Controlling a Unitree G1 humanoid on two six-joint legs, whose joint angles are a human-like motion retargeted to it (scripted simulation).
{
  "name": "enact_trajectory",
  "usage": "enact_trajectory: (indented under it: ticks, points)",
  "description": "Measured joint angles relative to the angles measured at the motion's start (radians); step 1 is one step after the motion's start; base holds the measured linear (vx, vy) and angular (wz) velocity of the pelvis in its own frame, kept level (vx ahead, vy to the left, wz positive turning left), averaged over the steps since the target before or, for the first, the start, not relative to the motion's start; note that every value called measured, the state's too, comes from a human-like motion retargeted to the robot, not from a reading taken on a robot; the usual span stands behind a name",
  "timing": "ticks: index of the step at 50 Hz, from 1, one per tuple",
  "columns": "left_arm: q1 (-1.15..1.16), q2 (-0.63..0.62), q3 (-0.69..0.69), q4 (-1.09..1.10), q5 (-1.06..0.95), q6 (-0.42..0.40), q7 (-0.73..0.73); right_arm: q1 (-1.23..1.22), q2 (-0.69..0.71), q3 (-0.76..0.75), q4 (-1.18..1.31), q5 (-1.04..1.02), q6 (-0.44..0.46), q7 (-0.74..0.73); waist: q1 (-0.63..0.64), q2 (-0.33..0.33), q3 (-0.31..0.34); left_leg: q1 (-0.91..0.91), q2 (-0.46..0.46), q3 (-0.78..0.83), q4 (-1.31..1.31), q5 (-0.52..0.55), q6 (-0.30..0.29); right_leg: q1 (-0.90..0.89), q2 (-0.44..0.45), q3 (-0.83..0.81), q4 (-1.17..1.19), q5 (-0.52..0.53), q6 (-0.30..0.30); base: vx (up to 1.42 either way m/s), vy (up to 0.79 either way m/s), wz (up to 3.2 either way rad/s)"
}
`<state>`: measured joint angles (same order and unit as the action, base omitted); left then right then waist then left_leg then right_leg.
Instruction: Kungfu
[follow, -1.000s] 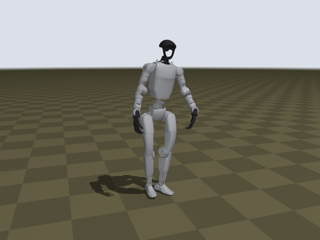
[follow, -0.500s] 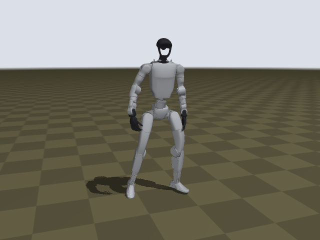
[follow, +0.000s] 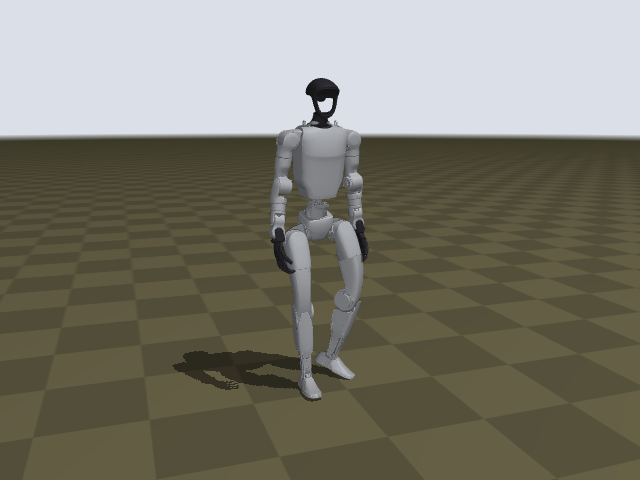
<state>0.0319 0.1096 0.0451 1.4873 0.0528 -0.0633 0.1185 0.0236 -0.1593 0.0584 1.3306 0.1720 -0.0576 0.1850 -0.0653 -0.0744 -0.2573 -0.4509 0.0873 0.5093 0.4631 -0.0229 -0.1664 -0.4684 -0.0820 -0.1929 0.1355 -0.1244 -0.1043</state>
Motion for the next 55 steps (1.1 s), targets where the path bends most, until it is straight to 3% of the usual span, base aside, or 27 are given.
enact_trajectory:
  ticks: [5, 8, 10, 13, 15, 17, 20, 22, 25, 28, 30, 33, 38, 45, 50, 55]
  points:
    - [-0.009, 0.023, -0.045, 0.052, 0.088, 0.008, -0.079, 0.074, 0.061, -0.083, 0.008, 0.134, -0.045, -0.018, 0.003, 0.057, 0.012, 0.163, -0.124, -0.019, -0.066, -0.043, 0.006, 0.019, 0.085, -0.025, -0.031, 0.020, -0.015, -0.30, -0.13, 0.21]
    - [-0.032, 0.055, -0.074, 0.073, 0.157, 0.028, -0.146, 0.107, 0.089, -0.099, 0.029, 0.177, -0.073, -0.032, -0.012, 0.124, 0.009, 0.236, -0.159, -0.114, -0.153, 0.010, -0.042, 0.000, 0.162, -0.047, -0.036, 0.034, -0.018, -0.35, -0.10, 0.27]
    - [-0.061, 0.083, -0.088, 0.069, 0.211, 0.038, -0.193, 0.116, 0.103, -0.097, 0.045, 0.204, -0.093, -0.040, -0.026, 0.153, 0.028, 0.276, -0.140, -0.122, -0.203, 0.017, -0.006, -0.010, 0.191, -0.068, -0.039, 0.051, -0.012, -0.52, -0.09, 0.39]
    - [-0.112, 0.136, -0.094, 0.030, 0.280, 0.044, -0.291, 0.114, 0.112, -0.057, 0.059, 0.227, -0.104, -0.036, -0.089, 0.182, 0.056, 0.294, -0.082, -0.115, -0.301, -0.105, 0.082, -0.051, 0.200, -0.120, -0.039, 0.081, 0.005, -0.62, -0.08, 0.75]
    - [-0.147, 0.173, -0.086, -0.013, 0.317, 0.049, -0.362, 0.102, 0.114, -0.017, 0.063, 0.222, -0.097, -0.030, -0.099, 0.157, 0.060, 0.246, -0.096, -0.150, -0.317, -0.151, 0.153, -0.100, 0.182, -0.113, -0.028, 0.120, 0.045, -0.59, -0.04, -0.01]
    - [-0.176, 0.205, -0.093, -0.058, 0.328, 0.041, -0.422, 0.088, 0.112, 0.021, 0.066, 0.214, -0.078, -0.033, -0.075, 0.115, 0.077, 0.232, -0.117, -0.095, -0.347, -0.130, 0.195, -0.132, 0.179, -0.057, -0.021, 0.182, 0.110, -0.63, 0.01, -0.51]
    - [-0.208, 0.248, -0.110, -0.105, 0.311, 0.025, -0.495, 0.060, 0.104, 0.047, 0.083, 0.218, -0.051, -0.036, -0.076, 0.070, 0.104, 0.205, -0.127, -0.089, -0.357, -0.094, 0.177, -0.145, 0.166, 0.050, -0.033, 0.281, 0.210, -0.63, 0.01, -0.25]
    - [-0.208, 0.251, -0.115, -0.125, 0.287, 0.016, -0.497, 0.062, 0.097, 0.034, 0.081, 0.207, -0.054, -0.041, -0.080, 0.064, 0.117, 0.189, -0.114, -0.090, -0.354, -0.073, 0.172, -0.137, 0.176, 0.160, -0.040, 0.276, 0.223, -0.49, 0.00, -0.11]
    - [-0.197, 0.247, -0.136, -0.149, 0.231, -0.003, -0.492, 0.076, 0.067, 0.022, 0.068, 0.189, -0.067, -0.046, -0.082, 0.090, 0.121, 0.169, -0.087, -0.097, -0.354, -0.051, 0.178, -0.123, 0.163, 0.161, -0.013, 0.222, 0.170, -0.24, 0.02, 0.08]
    - [-0.175, 0.239, -0.151, -0.160, 0.204, -0.016, -0.521, 0.084, 0.040, 0.009, 0.070, 0.159, -0.051, -0.048, -0.075, 0.102, 0.100, 0.137, -0.071, -0.113, -0.346, -0.041, 0.178, -0.105, 0.112, 0.065, 0.037, 0.175, 0.161, -0.23, -0.04, -0.17]
    - [-0.158, 0.227, -0.141, -0.155, 0.213, -0.011, -0.535, 0.087, 0.039, -0.018, 0.082, 0.139, -0.035, -0.056, -0.043, 0.097, 0.070, 0.115, -0.059, -0.103, -0.347, -0.036, 0.174, -0.106, 0.099, 0.073, 0.072, 0.169, 0.135, -0.17, -0.13, -0.72]
    - [-0.125, 0.199, -0.088, -0.137, 0.253, 0.013, -0.527, 0.088, 0.053, -0.059, 0.104, 0.147, -0.024, -0.065, -0.007, 0.068, 0.001, 0.084, -0.061, -0.068, -0.363, -0.029, 0.166, -0.127, 0.077, 0.105, 0.098, 0.156, 0.143, -0.05, -0.20, -0.65]
    - [-0.052, 0.097, 0.061, -0.066, 0.239, 0.046, -0.396, 0.108, 0.096, -0.115, 0.098, 0.169, -0.033, -0.067, 0.024, 0.034, -0.094, 0.053, -0.055, -0.028, -0.381, -0.017, 0.147, -0.133, 0.016, 0.104, 0.058, 0.155, 0.115, 0.03, -0.25, -0.38]
    - [-0.013, 0.014, 0.069, 0.119, -0.106, 0.060, -0.277, 0.106, 0.123, -0.052, 0.073, 0.090, -0.039, -0.069, 0.023, 0.032, -0.117, 0.095, -0.020, 0.026, -0.388, -0.014, 0.103, -0.052, -0.027, -0.003, -0.042, 0.111, 0.142, 0.00, -0.28, -0.36]
    - [0.010, 0.028, -0.006, 0.154, 0.005, 0.080, -0.276, 0.115, 0.127, -0.014, 0.089, -0.119, -0.025, -0.110, -0.021, 0.031, -0.153, 0.089, 0.012, -0.017, -0.341, -0.022, 0.067, -0.024, -0.003, -0.042, -0.050, 0.066, 0.088, 0.08, -0.45, 0.37]
    - [0.002, 0.023, 0.001, 0.116, 0.084, 0.056, -0.130, 0.114, 0.121, -0.047, 0.077, -0.059, -0.033, -0.074, 0.040, 0.004, -0.141, 0.109, 0.060, 0.029, -0.291, 0.003, 0.022, -0.010, 0.039, 0.032, -0.043, 0.045, 0.053, 0.08, -0.30, -0.24]
